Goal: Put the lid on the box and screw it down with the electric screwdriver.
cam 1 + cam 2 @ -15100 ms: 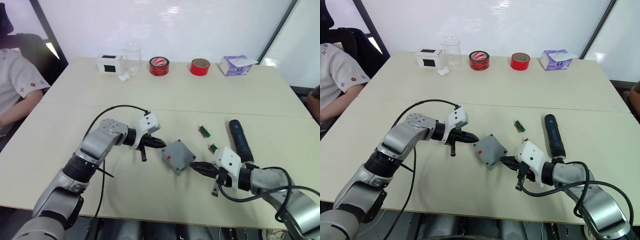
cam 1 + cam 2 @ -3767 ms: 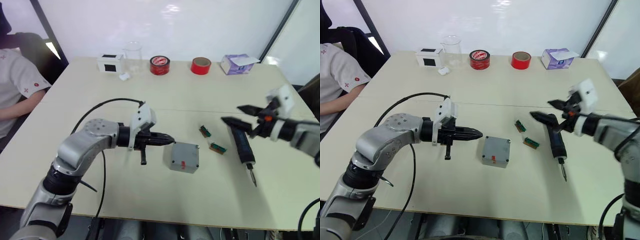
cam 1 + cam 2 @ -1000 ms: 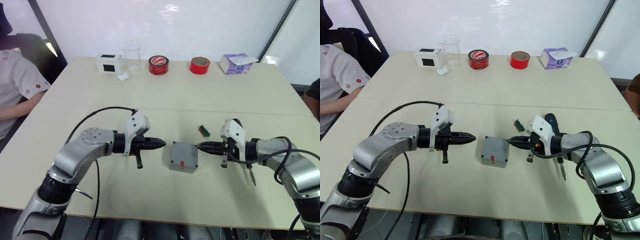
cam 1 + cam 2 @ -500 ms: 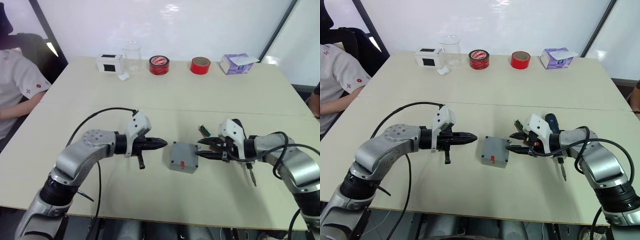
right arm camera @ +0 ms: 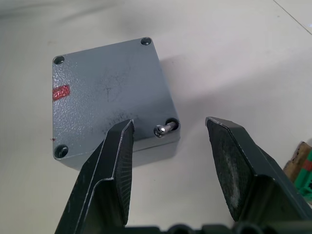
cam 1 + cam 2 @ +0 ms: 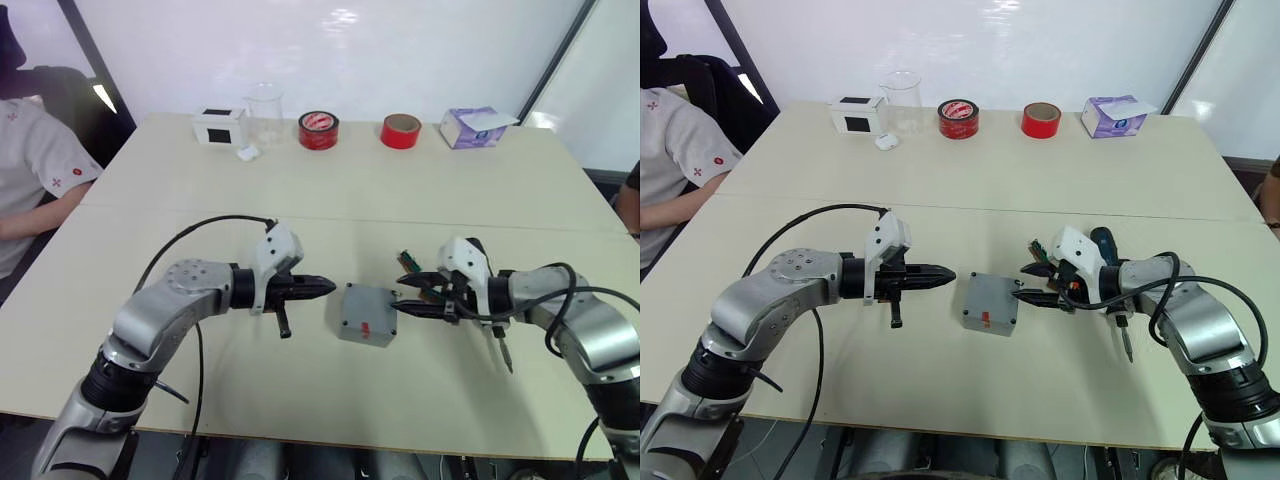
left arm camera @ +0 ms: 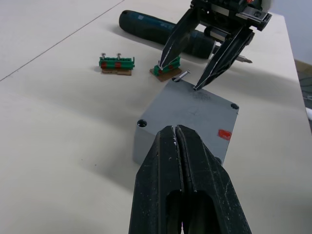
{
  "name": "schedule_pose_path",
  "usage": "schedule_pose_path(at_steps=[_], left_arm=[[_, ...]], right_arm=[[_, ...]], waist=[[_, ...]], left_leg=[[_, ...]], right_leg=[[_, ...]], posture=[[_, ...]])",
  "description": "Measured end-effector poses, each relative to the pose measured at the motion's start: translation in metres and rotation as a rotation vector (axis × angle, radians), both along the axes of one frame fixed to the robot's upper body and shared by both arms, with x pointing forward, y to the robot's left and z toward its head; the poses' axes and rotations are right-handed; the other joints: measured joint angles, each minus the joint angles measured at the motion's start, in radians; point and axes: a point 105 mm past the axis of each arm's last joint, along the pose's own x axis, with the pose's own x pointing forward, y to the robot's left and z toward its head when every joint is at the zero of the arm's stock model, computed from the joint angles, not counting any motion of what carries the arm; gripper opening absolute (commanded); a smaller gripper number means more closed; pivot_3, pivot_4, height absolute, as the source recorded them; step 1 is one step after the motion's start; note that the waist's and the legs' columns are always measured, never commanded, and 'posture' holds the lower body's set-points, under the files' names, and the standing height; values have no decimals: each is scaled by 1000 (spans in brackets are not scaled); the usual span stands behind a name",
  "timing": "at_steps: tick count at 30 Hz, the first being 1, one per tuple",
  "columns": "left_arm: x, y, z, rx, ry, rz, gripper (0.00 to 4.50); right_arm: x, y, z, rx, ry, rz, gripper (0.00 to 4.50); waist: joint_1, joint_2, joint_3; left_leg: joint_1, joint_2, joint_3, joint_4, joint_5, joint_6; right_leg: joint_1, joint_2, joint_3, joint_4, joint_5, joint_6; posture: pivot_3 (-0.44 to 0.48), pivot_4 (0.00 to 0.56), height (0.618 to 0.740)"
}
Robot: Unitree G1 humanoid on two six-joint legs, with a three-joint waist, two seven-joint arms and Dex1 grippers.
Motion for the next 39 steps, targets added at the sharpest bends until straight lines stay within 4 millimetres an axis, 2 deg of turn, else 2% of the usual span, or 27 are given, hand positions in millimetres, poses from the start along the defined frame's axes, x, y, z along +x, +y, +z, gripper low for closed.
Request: schedule_pose_path(at_steps=[7, 10, 12, 22, 25, 26, 39], left_arm=[[-1, 1, -2, 0, 7, 2, 0], [-1, 1, -2, 1, 7, 1, 0], [-1, 1, -2, 1, 7, 0, 0], [-1, 2, -2, 5, 9, -6, 0], [-1, 2, -2, 9, 9, -5, 0], [-1, 2, -2, 10, 9, -5, 0], [-1, 3, -2, 10, 8, -3, 0]], right_arm=[[-3, -9, 5, 57, 2, -29, 2414], [-6, -11, -1, 59, 21, -36, 1670], [-8, -10, -2, 61, 24, -39, 915], [-5, -5, -3, 83, 12, -54, 915], [-5, -5, -3, 84, 12, -54, 140], [-5, -5, -3, 84, 11, -55, 32], [-3, -2, 1, 91, 11, -46, 32]], waist=[[1, 0, 0], [0, 0, 0], [0, 0, 0], [1, 0, 0], [0, 0, 0], [0, 0, 0], [-1, 0, 0]], left_leg=[[0, 0, 0, 0, 0, 0], [0, 0, 0, 0, 0, 0], [0, 0, 0, 0, 0, 0], [0, 0, 0, 0, 0, 0], [0, 0, 0, 0, 0, 0], [0, 0, 0, 0, 0, 0], [0, 0, 0, 0, 0, 0]], right_leg=[[0, 0, 0, 0, 1, 1], [0, 0, 0, 0, 0, 1], [0, 0, 0, 0, 0, 1], [0, 0, 0, 0, 0, 1], [0, 0, 0, 0, 0, 1], [0, 0, 0, 0, 0, 1], [0, 0, 0, 0, 0, 1]], posture=[[0, 150, 740], [0, 150, 740], [0, 150, 740], [0, 150, 740], [0, 150, 740], [0, 150, 740], [0, 150, 740]])
